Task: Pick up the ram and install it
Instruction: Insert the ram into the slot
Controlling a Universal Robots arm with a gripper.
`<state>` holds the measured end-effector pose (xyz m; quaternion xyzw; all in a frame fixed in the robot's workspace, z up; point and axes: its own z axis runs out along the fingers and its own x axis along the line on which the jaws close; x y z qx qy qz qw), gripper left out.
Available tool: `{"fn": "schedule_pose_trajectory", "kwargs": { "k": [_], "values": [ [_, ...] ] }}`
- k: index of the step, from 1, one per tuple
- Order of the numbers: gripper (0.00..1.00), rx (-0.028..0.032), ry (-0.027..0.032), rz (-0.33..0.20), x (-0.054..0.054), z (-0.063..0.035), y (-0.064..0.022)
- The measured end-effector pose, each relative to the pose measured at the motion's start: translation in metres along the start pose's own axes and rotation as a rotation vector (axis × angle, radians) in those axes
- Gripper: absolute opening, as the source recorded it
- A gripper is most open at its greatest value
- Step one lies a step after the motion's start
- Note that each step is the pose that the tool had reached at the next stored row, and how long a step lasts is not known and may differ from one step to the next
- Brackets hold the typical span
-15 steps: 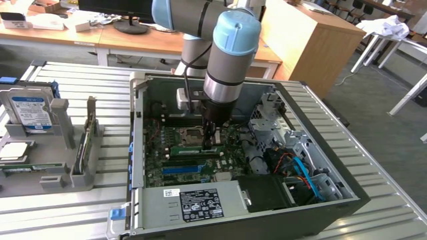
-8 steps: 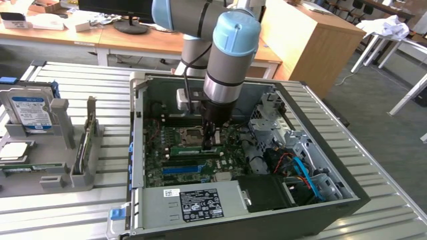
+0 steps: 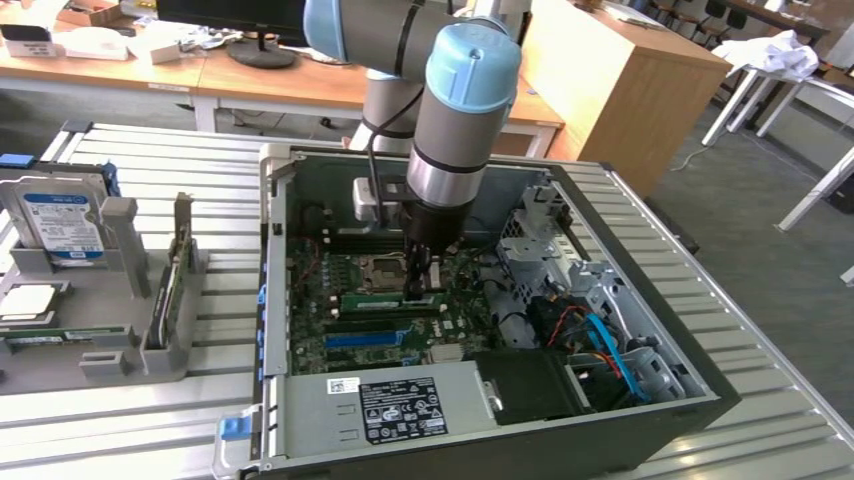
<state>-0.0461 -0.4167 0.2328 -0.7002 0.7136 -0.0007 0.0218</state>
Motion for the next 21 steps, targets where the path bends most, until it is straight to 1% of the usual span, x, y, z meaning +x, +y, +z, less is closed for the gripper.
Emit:
{"fn": "schedule_pose_trajectory", "kwargs": {
  "k": [21],
  "values": [
    [0.12,-0.0004,-0.0004,-0.012,0.0001,-0.0002,-0.0002]
  ]
}}
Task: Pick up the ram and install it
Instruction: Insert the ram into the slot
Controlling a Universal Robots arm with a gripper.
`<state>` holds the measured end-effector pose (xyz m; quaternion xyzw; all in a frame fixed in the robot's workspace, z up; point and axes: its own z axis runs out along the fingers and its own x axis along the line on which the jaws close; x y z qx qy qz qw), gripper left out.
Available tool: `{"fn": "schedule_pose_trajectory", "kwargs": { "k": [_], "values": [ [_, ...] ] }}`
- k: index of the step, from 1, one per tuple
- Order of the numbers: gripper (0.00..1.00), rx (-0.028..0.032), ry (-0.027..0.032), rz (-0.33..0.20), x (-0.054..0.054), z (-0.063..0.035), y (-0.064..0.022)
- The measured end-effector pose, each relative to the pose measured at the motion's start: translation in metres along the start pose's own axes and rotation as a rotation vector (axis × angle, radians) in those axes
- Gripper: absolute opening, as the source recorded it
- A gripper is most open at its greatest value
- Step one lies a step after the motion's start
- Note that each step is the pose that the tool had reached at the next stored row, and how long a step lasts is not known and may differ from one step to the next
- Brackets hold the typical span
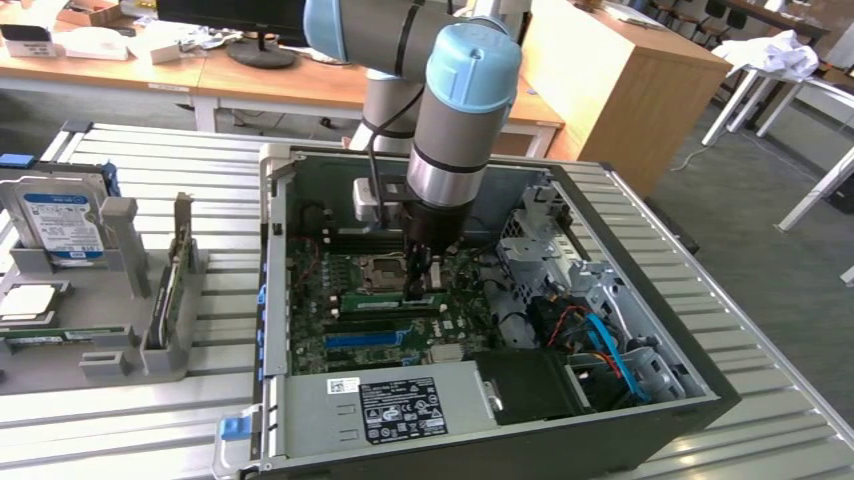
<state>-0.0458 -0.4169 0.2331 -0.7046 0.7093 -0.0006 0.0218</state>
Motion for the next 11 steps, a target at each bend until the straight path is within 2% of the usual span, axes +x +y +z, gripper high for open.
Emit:
{"fn": "schedule_pose_trajectory", "kwargs": {
  "k": [11],
  "values": [
    [0.12,0.0014,0.0000,-0.001,0.0001,0.0027,0.0001]
  ]
}}
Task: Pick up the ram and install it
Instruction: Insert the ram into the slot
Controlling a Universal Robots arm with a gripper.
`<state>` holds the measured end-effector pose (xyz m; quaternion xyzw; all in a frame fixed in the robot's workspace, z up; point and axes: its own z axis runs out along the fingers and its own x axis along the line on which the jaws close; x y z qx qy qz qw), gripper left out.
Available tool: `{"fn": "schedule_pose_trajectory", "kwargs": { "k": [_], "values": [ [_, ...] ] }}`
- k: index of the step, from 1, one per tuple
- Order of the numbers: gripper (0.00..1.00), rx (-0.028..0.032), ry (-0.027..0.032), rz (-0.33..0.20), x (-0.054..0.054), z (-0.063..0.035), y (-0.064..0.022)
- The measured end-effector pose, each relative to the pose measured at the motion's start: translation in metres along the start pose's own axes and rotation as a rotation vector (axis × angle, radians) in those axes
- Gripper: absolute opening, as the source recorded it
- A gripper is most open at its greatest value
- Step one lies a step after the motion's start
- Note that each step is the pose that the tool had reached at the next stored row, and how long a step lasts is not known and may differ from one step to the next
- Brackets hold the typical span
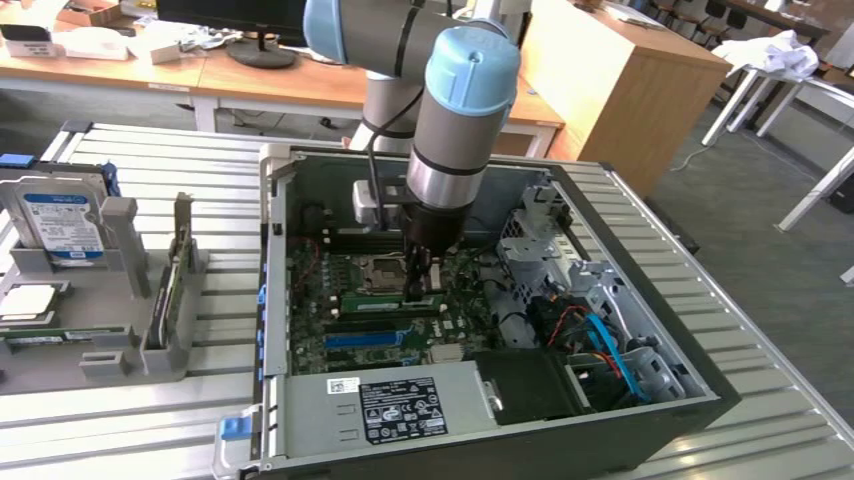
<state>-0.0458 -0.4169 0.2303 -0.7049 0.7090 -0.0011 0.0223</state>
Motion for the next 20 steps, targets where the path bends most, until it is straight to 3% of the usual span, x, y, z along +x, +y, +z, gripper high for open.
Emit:
{"fn": "schedule_pose_trajectory", "kwargs": {
  "k": [18,20],
  "values": [
    [0.13,0.0029,-0.0003,-0.001,0.0001,0.0030,0.0004],
    [0.24,0.0028,-0.0002,-0.001,0.0001,0.0030,0.0004]
  ]
}}
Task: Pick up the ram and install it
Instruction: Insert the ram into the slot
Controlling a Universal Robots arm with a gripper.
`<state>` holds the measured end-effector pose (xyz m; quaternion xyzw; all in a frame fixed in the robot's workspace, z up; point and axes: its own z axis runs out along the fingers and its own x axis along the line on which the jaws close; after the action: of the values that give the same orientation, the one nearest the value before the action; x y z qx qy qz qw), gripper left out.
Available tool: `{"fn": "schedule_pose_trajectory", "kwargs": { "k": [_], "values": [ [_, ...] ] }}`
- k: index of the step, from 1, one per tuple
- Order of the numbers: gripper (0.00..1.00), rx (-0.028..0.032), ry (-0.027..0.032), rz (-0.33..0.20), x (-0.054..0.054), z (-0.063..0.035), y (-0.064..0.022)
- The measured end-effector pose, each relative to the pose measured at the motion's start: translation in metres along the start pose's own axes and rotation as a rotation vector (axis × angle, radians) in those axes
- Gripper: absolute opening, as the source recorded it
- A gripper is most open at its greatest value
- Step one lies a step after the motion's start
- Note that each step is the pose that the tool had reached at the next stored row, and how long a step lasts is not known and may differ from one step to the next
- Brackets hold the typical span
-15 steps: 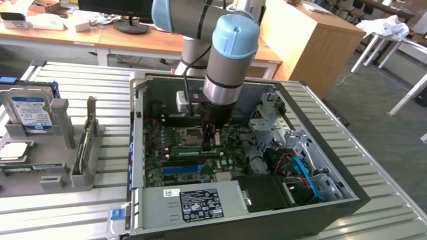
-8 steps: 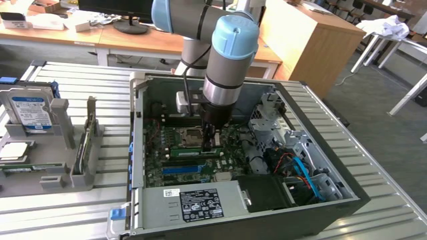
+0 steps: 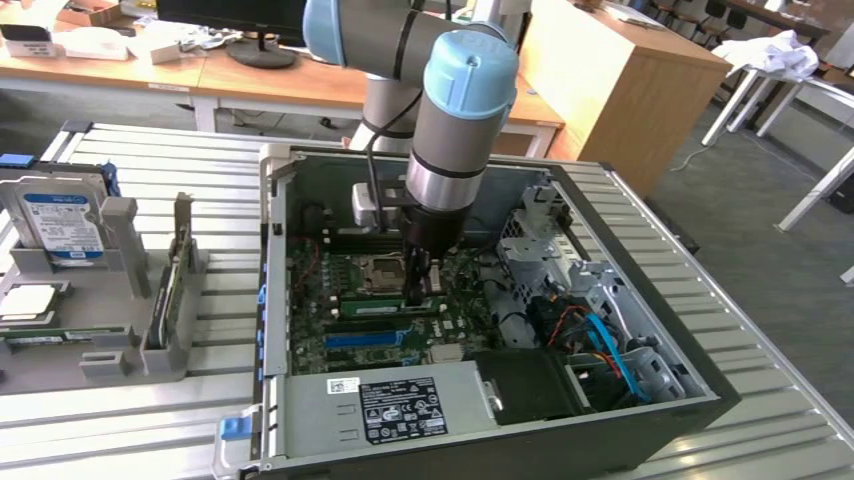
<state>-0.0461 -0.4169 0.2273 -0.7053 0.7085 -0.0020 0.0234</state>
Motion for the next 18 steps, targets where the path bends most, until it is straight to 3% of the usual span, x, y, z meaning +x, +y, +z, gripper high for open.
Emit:
{"fn": "schedule_pose_trajectory", "kwargs": {
  "k": [1,5,10,12,13,15,18],
  "values": [
    [0.24,0.0000,0.0000,0.000,0.000,0.0000,0.0000],
    [0.43,-0.0001,0.0001,0.000,0.000,0.0000,0.0000],
    [0.43,-0.0001,0.0001,0.000,0.000,-0.0001,0.0000],
    [0.43,-0.0089,0.0005,0.001,0.000,-0.0037,-0.0003],
    [0.43,-0.0206,0.0006,0.001,0.000,-0.0070,-0.0012],
    [0.43,-0.0260,0.0006,0.001,0.000,-0.0097,-0.0014],
    [0.43,-0.0287,0.0006,0.001,0.000,-0.0149,-0.0016]
  ]
}}
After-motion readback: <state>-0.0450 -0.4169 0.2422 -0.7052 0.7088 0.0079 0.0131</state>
